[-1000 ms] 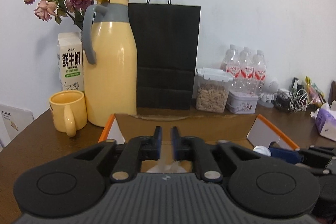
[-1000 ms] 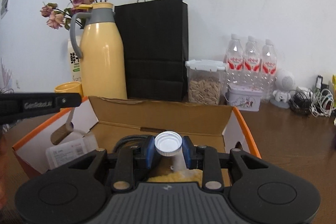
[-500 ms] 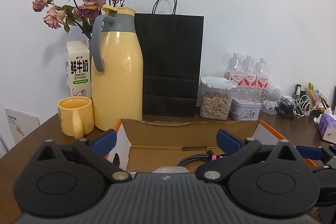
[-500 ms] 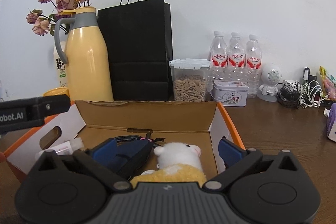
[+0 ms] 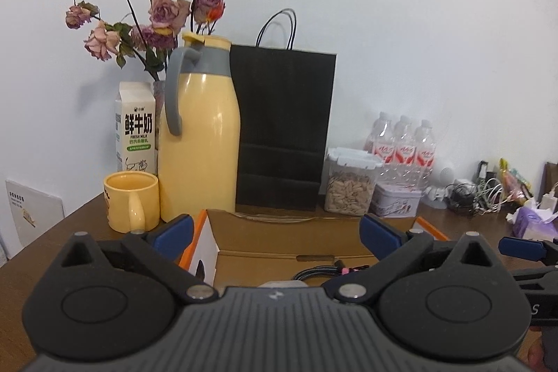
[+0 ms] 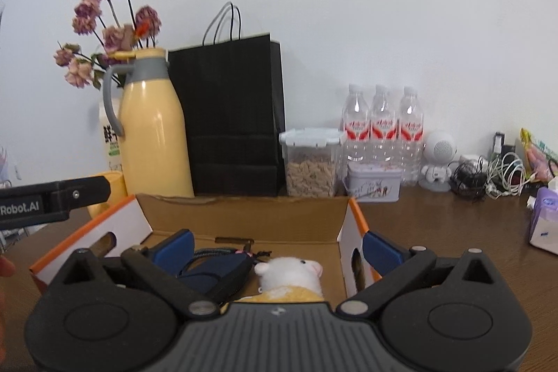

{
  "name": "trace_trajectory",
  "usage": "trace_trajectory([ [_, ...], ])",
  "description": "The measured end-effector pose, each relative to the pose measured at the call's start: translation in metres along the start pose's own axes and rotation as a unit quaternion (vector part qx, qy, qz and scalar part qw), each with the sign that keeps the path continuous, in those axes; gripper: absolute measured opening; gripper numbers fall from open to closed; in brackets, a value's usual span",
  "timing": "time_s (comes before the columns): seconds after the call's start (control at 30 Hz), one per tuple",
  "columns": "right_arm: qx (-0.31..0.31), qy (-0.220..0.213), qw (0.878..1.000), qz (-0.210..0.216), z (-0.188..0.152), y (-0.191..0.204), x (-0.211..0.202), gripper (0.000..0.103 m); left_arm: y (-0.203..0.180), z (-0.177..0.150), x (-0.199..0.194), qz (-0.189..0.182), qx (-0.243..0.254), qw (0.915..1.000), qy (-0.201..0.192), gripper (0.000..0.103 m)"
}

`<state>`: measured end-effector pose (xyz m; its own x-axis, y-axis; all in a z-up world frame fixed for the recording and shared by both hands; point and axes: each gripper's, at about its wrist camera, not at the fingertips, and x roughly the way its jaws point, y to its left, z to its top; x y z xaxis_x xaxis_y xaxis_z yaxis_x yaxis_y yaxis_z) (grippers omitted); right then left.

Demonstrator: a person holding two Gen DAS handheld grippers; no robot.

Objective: Organize objects
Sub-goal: 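Grasp the lavender drawstring bag with the right tool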

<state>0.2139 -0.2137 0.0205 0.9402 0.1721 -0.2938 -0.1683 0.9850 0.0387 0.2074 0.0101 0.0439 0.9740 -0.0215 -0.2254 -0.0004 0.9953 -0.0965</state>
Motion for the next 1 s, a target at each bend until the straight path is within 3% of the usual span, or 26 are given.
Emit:
trace_trajectory([
  [0.23,-0.018,-0.026,0.999,0.011,-0.001,0.003,-0.03,0.103,0.0,-0.005,-0.024,-0.015,0.007,0.9999,0.0,0.103],
  [0.57,-0.037,-0.034,0.998,0.026,-0.004,0.002,-0.075,0.103,0.011,-0.005,-0.06,-0.003,0.007,0.9998,0.02,0.103],
  [1.0,-0.031,0.038,0.997,0.066,-0.038,0.006,-0.114,0.103,0.033,-0.019,-0.106,0.019,0.016,0.998,0.058,0.103],
])
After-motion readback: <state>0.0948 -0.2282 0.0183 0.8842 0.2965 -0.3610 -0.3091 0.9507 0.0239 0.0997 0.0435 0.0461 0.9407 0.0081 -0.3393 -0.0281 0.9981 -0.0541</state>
